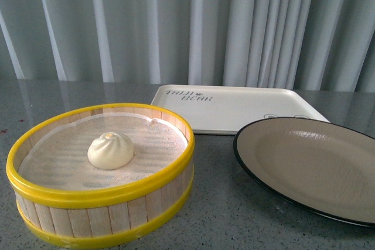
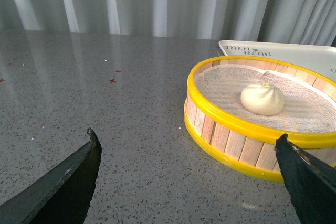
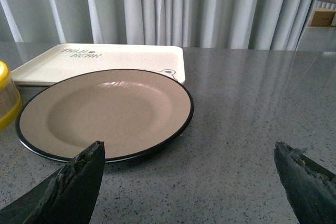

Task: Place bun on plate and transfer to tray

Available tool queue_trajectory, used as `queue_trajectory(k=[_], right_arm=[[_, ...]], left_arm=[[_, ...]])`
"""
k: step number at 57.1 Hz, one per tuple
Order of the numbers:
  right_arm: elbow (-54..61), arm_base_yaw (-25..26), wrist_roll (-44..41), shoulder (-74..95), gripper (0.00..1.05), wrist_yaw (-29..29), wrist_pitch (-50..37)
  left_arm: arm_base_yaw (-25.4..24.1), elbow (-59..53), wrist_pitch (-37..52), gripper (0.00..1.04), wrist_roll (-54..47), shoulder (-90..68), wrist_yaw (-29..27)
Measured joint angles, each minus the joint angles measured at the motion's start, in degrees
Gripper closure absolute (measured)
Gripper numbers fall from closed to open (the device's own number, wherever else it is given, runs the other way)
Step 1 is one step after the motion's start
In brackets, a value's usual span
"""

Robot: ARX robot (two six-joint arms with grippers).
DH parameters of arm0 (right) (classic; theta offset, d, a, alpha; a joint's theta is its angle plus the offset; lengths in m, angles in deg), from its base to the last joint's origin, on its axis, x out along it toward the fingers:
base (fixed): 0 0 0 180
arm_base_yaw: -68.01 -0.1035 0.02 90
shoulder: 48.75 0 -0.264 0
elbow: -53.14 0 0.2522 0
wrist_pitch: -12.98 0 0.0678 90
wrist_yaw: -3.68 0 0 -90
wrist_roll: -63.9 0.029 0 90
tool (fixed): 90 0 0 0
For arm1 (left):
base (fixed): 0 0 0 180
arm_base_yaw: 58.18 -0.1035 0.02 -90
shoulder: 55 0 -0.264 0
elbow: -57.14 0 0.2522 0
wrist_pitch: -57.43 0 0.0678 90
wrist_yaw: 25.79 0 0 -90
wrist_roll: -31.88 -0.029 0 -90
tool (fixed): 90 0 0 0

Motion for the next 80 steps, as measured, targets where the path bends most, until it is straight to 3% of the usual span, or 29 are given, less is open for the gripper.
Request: queue_trajectory(k=[54,59,66,74,80], right_arm=[[0.0,0.0,0.0,0.0,0.09,0.0,0.0],[0.0,0.0,0.0,0.0,0.09,0.0,0.0],[0.0,0.0,0.0,0.0,0.09,0.0,0.0],[0.0,0.0,0.0,0.0,0.09,0.0,0.0],[0.0,0.0,0.0,0.0,0.09,0.0,0.0]], left_arm=[[-0.2,0.3,-1.2,0.07,1.0,-0.8,0.5],[-1.7,5.2,-9.3,0.07,10.4,-10.7,6.8],[-2.1,12.0,-1.7,0.07,16.7,-24.7,12.6],[0.5,21.7,3.7,0.07,15.2,-36.0,12.0],[3.6,28.9,0.3,0.07,10.4,-44.7,10.5]])
